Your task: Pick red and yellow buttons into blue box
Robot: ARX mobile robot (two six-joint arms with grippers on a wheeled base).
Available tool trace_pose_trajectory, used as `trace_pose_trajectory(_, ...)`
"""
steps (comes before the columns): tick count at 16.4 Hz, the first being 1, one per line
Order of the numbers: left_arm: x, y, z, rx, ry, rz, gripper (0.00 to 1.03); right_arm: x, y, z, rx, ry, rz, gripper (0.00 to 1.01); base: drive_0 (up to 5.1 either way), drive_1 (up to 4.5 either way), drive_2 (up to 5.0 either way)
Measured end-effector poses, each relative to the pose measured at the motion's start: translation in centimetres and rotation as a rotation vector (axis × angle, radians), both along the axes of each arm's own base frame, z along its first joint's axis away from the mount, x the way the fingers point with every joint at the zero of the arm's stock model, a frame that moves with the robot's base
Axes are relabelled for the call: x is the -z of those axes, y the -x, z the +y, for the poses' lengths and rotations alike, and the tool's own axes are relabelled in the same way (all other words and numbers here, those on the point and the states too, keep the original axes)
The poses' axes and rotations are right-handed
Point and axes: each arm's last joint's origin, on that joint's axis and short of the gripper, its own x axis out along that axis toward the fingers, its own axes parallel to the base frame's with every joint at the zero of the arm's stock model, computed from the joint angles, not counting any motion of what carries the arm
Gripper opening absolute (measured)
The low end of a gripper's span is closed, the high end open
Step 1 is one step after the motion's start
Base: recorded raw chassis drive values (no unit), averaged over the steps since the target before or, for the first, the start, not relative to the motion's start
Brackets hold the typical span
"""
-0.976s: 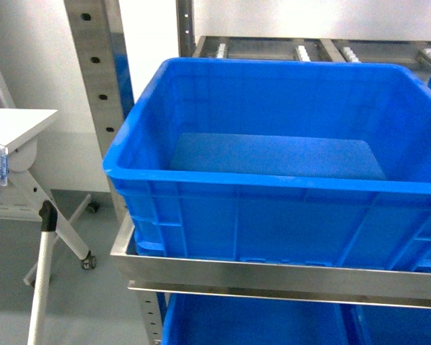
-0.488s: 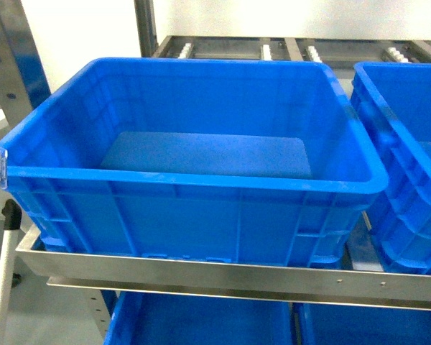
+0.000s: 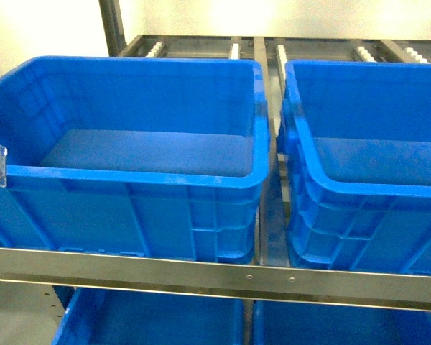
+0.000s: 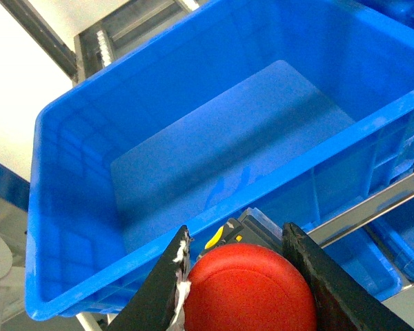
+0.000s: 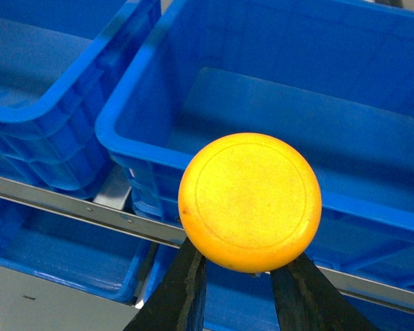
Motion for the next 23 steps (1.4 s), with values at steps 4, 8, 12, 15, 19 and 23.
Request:
trace_pose_trajectory(4, 0.0, 0.0, 0.0, 0.0, 0.0, 0.0, 0.33, 0.01, 0.0, -0.01, 0.001, 0.001, 0.001, 0.2, 5.0, -2.33, -2.3)
trace_pose_trajectory(8, -0.01, -0.01, 0.0, 0.0, 0.0, -0.002, 0.33, 0.0, 0.0, -0.01, 0.003, 0.001, -0.001, 0.2, 5.0, -2.33, -2.3)
trace_pose_trajectory(12, 0.01, -0.02, 0.0, 0.0, 0.0, 0.001, 0.33, 0.01, 0.0, -0.01, 0.003, 0.001, 0.0, 0.2, 4.9, -2.39, -2.4)
trace_pose_trajectory(15, 0.05, -0.02, 0.0, 0.001, -0.001, 0.004, 0.33, -0.02, 0.0, -0.02, 0.003, 0.0, -0.003, 0.2, 3.1, -1.53, -1.5)
trace_pose_trajectory(19, -0.01, 0.0, 0.01, -0.001, 0.0, -0.001, 0.33, 0.06, 0.01, -0.01, 0.003, 0.001, 0.002, 0.2, 0.0, 0.0, 0.0)
trace_pose_trajectory(23, -0.01, 0.0, 0.0, 0.0, 0.0, -0.001, 0.33, 0.05, 0.01, -0.02, 0.003, 0.001, 0.002, 0.2, 0.0, 0.5, -0.5)
